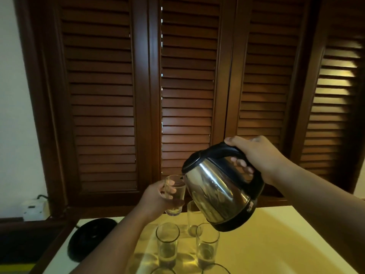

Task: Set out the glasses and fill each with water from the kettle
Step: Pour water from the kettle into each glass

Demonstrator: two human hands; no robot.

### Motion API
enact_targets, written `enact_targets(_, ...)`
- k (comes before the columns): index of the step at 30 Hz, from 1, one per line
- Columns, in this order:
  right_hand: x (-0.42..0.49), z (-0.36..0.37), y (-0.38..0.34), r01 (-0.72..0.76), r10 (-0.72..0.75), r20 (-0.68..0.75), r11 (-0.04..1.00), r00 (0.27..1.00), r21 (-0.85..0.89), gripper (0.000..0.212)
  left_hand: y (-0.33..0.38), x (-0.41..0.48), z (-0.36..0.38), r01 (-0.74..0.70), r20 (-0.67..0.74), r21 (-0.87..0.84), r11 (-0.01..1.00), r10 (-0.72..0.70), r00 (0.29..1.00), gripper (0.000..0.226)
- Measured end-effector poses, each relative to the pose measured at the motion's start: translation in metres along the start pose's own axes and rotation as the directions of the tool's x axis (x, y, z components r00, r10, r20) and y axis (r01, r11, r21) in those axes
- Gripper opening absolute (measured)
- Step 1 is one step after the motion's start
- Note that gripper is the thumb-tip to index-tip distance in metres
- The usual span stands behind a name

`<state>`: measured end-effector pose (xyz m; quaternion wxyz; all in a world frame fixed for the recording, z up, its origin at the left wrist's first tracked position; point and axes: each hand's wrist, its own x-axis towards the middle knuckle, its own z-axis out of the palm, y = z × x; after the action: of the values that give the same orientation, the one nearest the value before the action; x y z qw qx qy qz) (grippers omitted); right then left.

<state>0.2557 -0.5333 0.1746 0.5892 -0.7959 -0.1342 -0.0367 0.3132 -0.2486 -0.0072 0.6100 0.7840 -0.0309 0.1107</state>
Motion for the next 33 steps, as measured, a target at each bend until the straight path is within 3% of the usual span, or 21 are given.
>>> enact_targets(33,0.019,-0.002,0.001,0.041,-0.036,0.041,0.989,0.999,-0.141,0.051,0.003,-0.009,-0.001,-0.055,0.006,0.09,0.994,0.055,0.998,0.055)
